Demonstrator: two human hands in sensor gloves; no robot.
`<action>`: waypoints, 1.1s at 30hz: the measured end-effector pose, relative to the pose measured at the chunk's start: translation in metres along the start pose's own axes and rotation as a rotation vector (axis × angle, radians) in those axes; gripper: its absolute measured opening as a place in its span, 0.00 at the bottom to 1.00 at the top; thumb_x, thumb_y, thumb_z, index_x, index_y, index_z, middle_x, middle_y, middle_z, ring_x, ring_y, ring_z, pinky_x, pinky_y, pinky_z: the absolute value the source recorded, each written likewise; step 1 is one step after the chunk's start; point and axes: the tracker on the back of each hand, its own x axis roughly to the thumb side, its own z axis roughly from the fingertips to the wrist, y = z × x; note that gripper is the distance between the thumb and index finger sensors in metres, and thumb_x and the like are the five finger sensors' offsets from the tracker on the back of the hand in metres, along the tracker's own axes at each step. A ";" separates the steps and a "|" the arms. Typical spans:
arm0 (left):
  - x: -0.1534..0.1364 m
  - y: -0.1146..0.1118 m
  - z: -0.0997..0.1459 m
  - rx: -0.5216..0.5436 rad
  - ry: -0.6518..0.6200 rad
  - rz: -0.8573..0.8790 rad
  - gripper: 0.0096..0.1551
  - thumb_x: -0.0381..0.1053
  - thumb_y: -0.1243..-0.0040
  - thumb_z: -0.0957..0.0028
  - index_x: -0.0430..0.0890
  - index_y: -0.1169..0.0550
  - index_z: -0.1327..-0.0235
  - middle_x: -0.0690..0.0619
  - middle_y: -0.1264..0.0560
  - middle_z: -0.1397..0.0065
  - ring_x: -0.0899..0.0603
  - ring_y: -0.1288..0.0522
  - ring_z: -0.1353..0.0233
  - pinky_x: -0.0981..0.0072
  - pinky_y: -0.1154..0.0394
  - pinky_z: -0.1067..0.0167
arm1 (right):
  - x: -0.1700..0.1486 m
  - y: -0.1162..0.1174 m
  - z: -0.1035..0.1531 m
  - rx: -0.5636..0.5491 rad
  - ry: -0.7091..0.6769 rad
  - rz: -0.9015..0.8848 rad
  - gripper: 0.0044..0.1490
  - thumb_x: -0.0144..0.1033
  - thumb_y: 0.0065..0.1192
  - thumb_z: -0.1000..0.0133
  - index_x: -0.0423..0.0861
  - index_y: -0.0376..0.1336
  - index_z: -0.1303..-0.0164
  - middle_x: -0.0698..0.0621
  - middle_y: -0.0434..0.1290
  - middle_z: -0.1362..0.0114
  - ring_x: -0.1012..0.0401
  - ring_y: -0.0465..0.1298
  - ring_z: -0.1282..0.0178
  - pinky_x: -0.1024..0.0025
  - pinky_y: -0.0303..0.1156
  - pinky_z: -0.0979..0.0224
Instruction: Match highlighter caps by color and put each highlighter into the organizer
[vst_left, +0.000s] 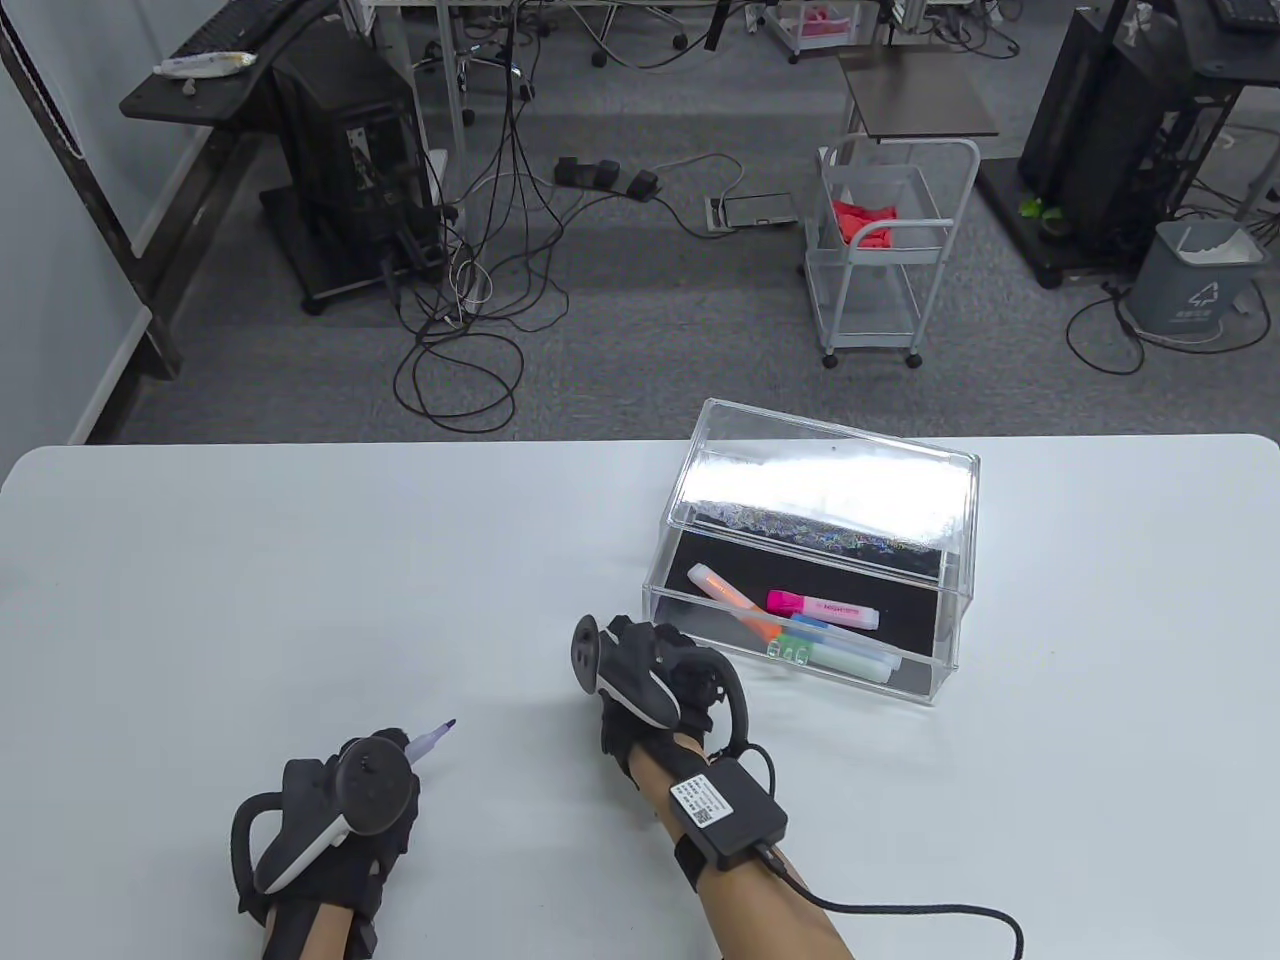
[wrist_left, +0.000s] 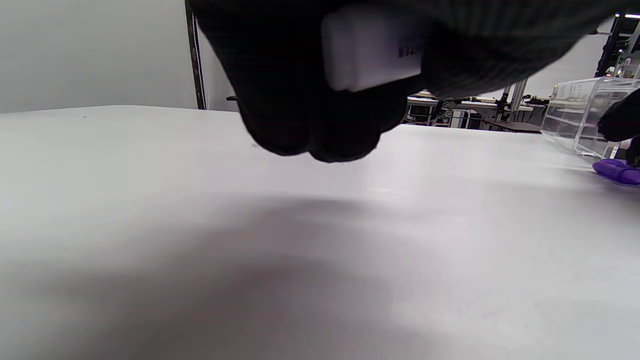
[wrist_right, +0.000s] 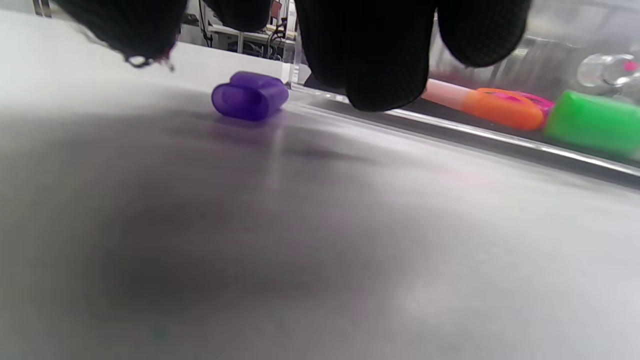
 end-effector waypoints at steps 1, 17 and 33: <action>0.000 0.000 0.000 -0.001 0.001 0.000 0.32 0.58 0.45 0.34 0.48 0.37 0.21 0.49 0.30 0.25 0.46 0.16 0.33 0.56 0.17 0.33 | 0.003 0.001 -0.002 0.001 0.004 0.009 0.42 0.55 0.63 0.52 0.60 0.55 0.26 0.41 0.70 0.26 0.48 0.78 0.36 0.38 0.67 0.31; -0.006 -0.002 0.001 -0.006 0.036 -0.004 0.32 0.58 0.45 0.34 0.48 0.37 0.21 0.49 0.30 0.24 0.46 0.16 0.34 0.56 0.17 0.34 | 0.023 0.025 -0.030 0.016 0.092 0.056 0.36 0.53 0.64 0.50 0.60 0.61 0.29 0.45 0.74 0.31 0.51 0.79 0.41 0.42 0.68 0.32; -0.009 -0.004 0.000 -0.024 0.038 0.013 0.32 0.58 0.45 0.34 0.48 0.37 0.21 0.49 0.30 0.24 0.46 0.16 0.34 0.56 0.17 0.34 | 0.026 0.033 -0.034 0.002 0.090 0.028 0.34 0.42 0.69 0.51 0.61 0.63 0.33 0.42 0.76 0.36 0.55 0.81 0.48 0.44 0.74 0.39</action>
